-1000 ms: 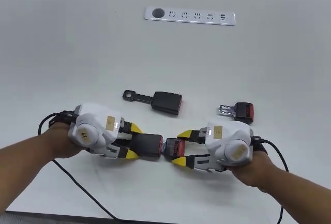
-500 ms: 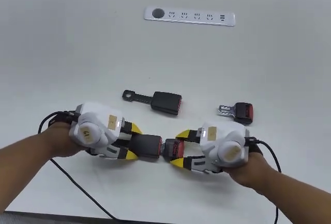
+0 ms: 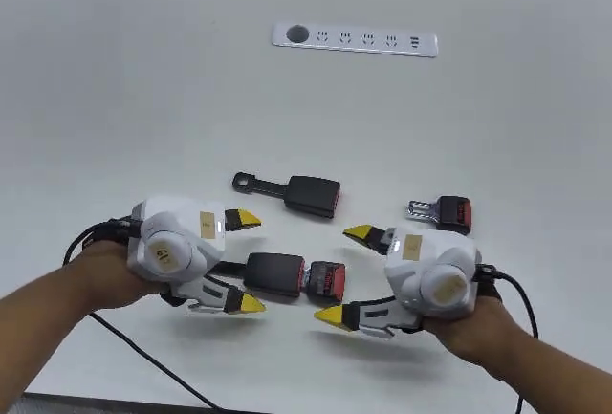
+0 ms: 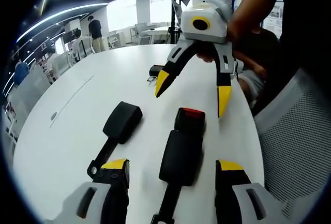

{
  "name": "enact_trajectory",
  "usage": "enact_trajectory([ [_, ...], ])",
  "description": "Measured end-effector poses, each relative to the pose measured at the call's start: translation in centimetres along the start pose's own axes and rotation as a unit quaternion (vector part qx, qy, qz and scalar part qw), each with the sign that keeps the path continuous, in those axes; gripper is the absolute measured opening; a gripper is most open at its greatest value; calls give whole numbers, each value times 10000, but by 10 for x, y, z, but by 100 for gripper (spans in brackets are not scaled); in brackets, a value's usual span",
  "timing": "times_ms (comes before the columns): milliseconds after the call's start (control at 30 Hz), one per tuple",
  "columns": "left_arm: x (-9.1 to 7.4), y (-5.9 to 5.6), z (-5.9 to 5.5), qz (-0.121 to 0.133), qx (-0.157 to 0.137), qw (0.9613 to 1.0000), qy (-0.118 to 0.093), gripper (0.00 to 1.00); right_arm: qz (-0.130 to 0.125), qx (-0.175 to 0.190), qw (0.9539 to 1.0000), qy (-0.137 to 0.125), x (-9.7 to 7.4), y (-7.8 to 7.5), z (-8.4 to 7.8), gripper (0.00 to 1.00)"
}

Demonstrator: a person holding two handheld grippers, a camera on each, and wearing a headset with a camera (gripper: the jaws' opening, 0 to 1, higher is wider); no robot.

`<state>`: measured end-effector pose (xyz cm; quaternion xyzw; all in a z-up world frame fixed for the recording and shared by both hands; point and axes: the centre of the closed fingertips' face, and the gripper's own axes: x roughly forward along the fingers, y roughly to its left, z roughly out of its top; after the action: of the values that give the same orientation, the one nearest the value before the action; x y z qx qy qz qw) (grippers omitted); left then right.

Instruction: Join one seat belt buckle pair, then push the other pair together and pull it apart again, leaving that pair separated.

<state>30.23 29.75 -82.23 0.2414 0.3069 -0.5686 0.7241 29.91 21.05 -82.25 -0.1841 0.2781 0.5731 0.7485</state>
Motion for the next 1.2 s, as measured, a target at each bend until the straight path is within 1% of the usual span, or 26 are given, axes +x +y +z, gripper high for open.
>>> enact_trajectory([
  [33, -1, 1, 1, 19, 22, 10000, -13, 70, -44, 53, 10000, -21, -5, -5, 0, 72],
  [67, -4, 5, 4, 61, 97, 9999, -61, 70, -101, 138, 9998, -55, -10, -12, 0, 72],
  [100, -5, 7, 6, 79, 90, 9999, -71, 70, -190, 248, 9994, -119, -19, -21, 0, 73],
  [167, -8, 15, 8, 105, 77, 9999, -56, 71, -323, 233, 9991, -152, -31, -34, -1, 73],
  [200, -8, 20, 9, 120, 104, 9999, -35, 70, -389, 244, 9989, -102, -38, -44, -5, 73],
  [267, -10, 26, 16, 124, 176, 9998, -43, 69, -498, 269, 9984, -22, -50, -59, -14, 73],
  [333, -10, 33, 23, 140, 173, 9997, -39, 69, -612, 209, 9978, 134, -61, -73, -24, 73],
  [433, -6, 43, 29, 123, 285, 9995, -50, 69, -620, 249, 9976, 170, -73, -86, -32, 72],
  [467, -5, 46, 31, 117, 305, 9995, -38, 69, -583, 277, 9978, 180, -76, -89, -33, 72],
  [500, -4, 50, 33, 114, 327, 9994, -29, 68, -541, 307, 9977, 254, -79, -93, -38, 72],
  [567, -1, 55, 35, 72, 387, 9992, 10, 68, -527, 275, 9978, 306, -84, -98, -42, 72],
  [633, 2, 60, 36, 56, 462, 9989, 54, 68, -529, 264, 9977, 343, -89, -103, -44, 72],
  [700, 5, 66, 38, 26, 465, 9989, 68, 68, -504, 315, 9977, 338, -93, -108, -45, 72],
  [767, 8, 69, 40, -2, 503, 9987, 67, 67, -484, 329, 9975, 386, -95, -112, -49, 72],
  [833, 12, 70, 40, -102, 572, 9982, 140, 67, -414, 342, 9972, 520, -97, -114, -56, 72],
  [900, 17, 72, 38, -175, 668, 9974, 208, 67, -331, 362, 9971, 583, -98, -116, -62, 71],
  [967, 21, 74, 37, -244, 682, 9970, 258, 67, -280, 366, 9964, 707, -98, -119, -69, 71],
  [1100, 31, 80, 31, -333, 684, 9965, 360, 65, -223, 399, 9957, 805, -97, -125, -80, 71],
  [1200, 37, 82, 27, -389, 688, 9960, 421, 64, -140, 345, 9952, 907, -96, -127, -86, 71],
])
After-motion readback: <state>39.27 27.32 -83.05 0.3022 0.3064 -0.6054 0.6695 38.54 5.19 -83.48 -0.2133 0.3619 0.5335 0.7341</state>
